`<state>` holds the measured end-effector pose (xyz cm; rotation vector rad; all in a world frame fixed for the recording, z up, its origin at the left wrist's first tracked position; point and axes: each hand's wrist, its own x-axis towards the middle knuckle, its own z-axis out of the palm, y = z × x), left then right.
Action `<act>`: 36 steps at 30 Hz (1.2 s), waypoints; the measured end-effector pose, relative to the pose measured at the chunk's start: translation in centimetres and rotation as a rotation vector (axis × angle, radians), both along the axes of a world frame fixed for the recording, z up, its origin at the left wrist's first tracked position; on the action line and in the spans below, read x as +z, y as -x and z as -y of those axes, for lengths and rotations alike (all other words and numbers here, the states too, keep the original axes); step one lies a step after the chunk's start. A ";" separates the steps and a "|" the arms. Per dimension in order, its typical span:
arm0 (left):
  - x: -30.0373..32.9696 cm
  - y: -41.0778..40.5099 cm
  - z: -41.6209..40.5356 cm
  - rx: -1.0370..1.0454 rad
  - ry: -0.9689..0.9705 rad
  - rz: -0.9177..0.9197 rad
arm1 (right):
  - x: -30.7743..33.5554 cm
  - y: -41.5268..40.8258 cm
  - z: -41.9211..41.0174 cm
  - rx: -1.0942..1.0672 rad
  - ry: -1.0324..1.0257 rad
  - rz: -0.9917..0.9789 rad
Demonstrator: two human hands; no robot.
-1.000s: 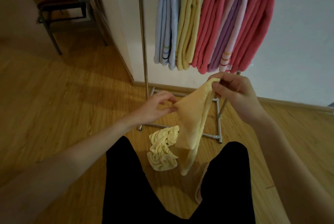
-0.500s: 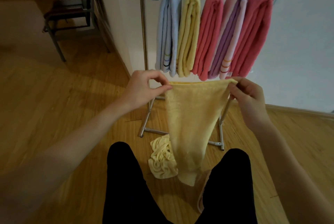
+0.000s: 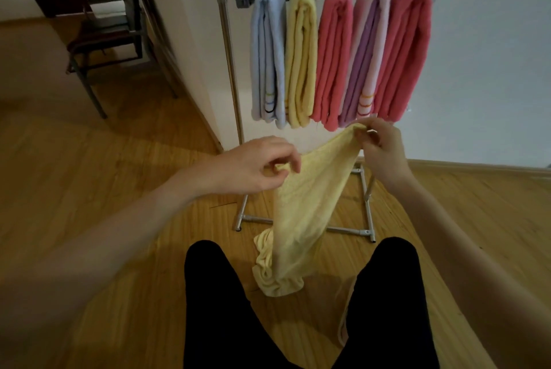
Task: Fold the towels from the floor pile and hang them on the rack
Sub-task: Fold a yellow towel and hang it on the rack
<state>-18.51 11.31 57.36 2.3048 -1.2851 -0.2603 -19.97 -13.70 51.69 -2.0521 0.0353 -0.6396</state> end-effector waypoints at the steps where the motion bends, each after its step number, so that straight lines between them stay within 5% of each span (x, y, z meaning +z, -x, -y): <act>1: -0.4 0.3 0.0 -0.022 -0.070 0.002 | -0.1 -0.1 -0.2 0.017 0.020 -0.005; 7: -2.4 2.0 0.3 -0.169 -0.320 0.032 | -1.1 -0.2 -1.4 0.123 0.064 -0.019; 16: -3.7 3.1 1.8 -0.470 -0.112 0.617 | -2.0 0.8 -1.3 0.180 -0.006 -0.068; 23: -2.8 3.8 3.1 -0.662 -0.188 0.658 | -1.8 1.7 -1.4 0.210 -0.050 -0.101; 27: -2.2 3.4 2.6 -0.517 -0.194 0.652 | -1.6 2.5 -2.3 0.241 -0.094 -0.077; 36: -1.2 2.4 1.3 -0.037 0.222 0.454 | 0.8 4.7 -5.0 0.369 -0.227 -0.023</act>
